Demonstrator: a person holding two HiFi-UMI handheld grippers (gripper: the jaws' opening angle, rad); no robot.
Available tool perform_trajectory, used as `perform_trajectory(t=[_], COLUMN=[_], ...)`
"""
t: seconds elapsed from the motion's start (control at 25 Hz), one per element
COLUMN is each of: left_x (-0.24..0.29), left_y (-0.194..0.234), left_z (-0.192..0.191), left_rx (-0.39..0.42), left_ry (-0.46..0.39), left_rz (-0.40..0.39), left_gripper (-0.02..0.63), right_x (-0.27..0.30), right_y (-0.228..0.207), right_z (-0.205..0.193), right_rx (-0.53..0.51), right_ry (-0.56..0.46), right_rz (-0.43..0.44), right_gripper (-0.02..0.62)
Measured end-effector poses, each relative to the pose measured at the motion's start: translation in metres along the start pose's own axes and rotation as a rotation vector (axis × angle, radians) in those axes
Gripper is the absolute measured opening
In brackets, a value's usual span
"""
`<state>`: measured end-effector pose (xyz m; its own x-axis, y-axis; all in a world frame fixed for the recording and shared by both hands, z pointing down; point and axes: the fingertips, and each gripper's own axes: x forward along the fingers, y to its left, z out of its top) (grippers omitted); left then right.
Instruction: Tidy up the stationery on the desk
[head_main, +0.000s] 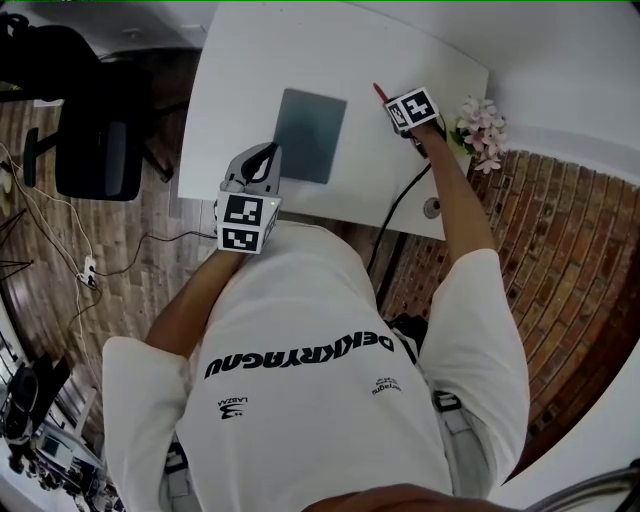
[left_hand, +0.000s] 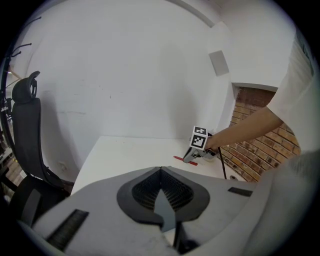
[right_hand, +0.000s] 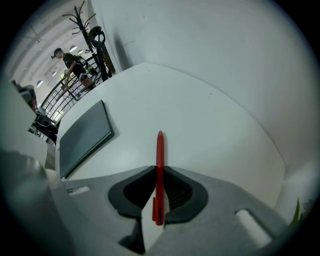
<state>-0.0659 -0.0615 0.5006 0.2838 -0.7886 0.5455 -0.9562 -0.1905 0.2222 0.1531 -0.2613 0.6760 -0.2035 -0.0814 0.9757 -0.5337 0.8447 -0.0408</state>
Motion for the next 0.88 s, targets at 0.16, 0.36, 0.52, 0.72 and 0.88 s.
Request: perform_trajectory(t=[0.16, 0.36, 0.52, 0.72, 0.88], left_x=[-0.001, -0.006, -0.012, -0.024, -0.032], left_y=[-0.001, -0.003, -0.004, -0.008, -0.01], left_z=[0.0, 0.001, 0.003, 0.002, 0.002], left_rx=[-0.001, 0.005, 0.028, 0.05, 0.064], left_ry=[0.0, -0.005, -0.013, -0.02, -0.032], left_rz=[-0.006, -0.012, -0.003, -0.01, -0.015], left_gripper=[-0.002, -0.002, -0.002, -0.002, -0.002], right_x=[-0.004, -0.019, -0.037, -0.066, -0.085], right_y=[0.003, 0.011, 0.022, 0.042, 0.071], right_z=[0.003, 0.009, 0.013, 0.019, 0.023], right_rx=[0.024, 0.063, 0.064, 0.103, 0.023], right_ry=[-0.02, -0.061, -0.091, -0.147, -0.174], right_rz=[0.016, 0.047, 0.061, 0.075, 0.083], right_gripper=[0.051, 0.051, 0.051, 0.051, 0.051])
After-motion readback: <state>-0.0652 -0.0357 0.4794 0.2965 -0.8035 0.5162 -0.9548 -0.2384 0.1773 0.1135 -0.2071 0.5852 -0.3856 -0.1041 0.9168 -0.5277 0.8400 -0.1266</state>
